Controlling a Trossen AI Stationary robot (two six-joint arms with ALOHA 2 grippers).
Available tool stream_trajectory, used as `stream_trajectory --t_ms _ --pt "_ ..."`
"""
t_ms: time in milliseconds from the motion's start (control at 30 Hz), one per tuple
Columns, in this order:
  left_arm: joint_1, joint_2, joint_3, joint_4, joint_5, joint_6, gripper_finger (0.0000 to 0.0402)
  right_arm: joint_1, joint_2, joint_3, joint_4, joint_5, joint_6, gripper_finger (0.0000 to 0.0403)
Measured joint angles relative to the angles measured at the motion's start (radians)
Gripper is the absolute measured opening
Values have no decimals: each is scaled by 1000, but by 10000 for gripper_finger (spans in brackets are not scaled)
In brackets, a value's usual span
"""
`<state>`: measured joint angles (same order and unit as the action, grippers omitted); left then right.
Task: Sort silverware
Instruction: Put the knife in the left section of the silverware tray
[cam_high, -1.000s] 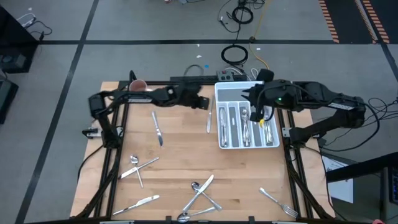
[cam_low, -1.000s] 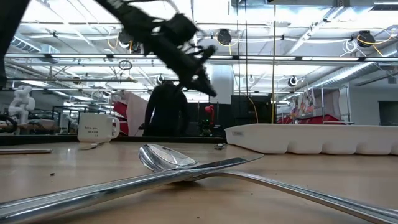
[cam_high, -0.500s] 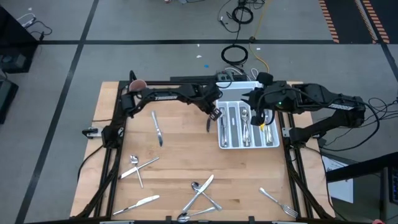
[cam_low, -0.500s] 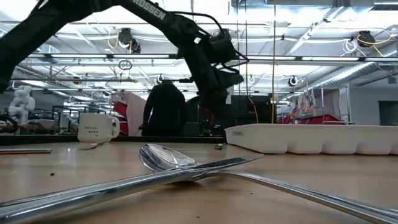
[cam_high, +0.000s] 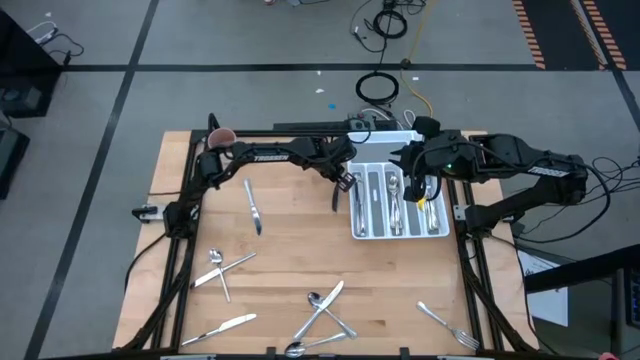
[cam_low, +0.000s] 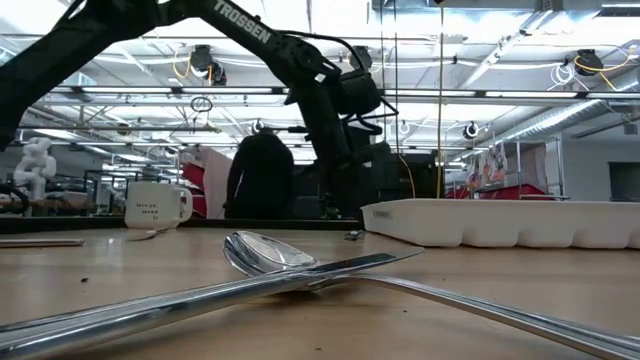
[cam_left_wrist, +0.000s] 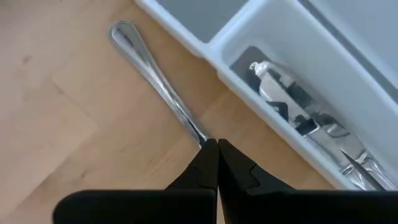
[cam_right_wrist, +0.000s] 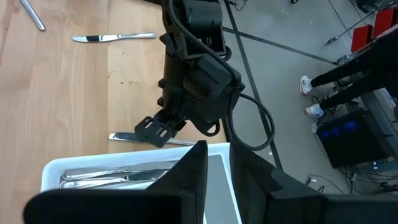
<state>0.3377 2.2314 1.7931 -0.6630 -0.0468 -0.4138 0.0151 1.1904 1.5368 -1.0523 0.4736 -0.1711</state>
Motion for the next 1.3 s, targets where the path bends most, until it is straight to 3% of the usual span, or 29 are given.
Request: stream_trajectory --t_ms 700,867,1033,1300 --pt "-86 79 3 -28 -66 -105 0 0 0 0 0 -7 62 59" --pt "-107 84 5 -102 -88 -133 0 0 0 0 0 -8 66 59" --pt "-162 84 4 -280 -102 -185 0 0 0 0 -1 -11 93 59" --pt "-283 86 0 -462 -101 -272 0 1 0 0 -4 -87 123 59"
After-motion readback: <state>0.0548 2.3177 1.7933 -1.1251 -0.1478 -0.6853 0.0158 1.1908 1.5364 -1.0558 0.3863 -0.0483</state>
